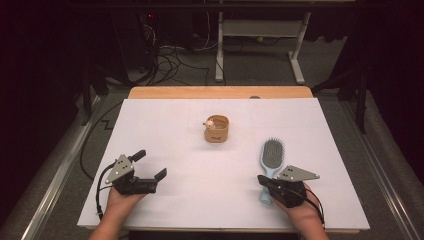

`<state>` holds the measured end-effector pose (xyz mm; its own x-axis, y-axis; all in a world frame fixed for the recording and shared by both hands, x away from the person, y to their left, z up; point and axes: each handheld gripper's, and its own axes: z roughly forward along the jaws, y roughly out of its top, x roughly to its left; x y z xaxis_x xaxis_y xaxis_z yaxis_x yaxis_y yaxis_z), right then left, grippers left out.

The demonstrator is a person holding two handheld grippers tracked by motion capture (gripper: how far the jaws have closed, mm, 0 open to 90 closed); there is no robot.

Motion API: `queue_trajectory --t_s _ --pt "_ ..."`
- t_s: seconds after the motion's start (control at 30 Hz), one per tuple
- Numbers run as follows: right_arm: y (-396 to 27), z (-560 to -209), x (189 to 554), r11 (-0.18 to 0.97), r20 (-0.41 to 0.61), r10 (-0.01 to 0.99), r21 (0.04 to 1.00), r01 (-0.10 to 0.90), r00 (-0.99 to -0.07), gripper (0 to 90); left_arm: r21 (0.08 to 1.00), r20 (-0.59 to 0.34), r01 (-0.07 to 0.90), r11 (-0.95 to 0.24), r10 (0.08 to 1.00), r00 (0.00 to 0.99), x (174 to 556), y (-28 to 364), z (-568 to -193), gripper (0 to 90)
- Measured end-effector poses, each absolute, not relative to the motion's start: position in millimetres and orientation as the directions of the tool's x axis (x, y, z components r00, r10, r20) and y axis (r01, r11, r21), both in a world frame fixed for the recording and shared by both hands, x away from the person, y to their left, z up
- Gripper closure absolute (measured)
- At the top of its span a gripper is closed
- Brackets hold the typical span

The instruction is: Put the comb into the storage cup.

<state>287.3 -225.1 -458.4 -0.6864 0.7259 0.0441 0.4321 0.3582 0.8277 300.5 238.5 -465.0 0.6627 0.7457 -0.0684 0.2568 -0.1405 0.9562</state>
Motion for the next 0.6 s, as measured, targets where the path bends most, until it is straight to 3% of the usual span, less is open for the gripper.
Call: queue_trajectory --t_s 0.6 --pt "-225.5 -459.7 287.1 0.41 0.056 0.705 0.781 0.471 -0.707 90.0 0.956 -0.071 0.259 -0.14 0.743 0.665 300.1 238.6 -464.9 0.0"
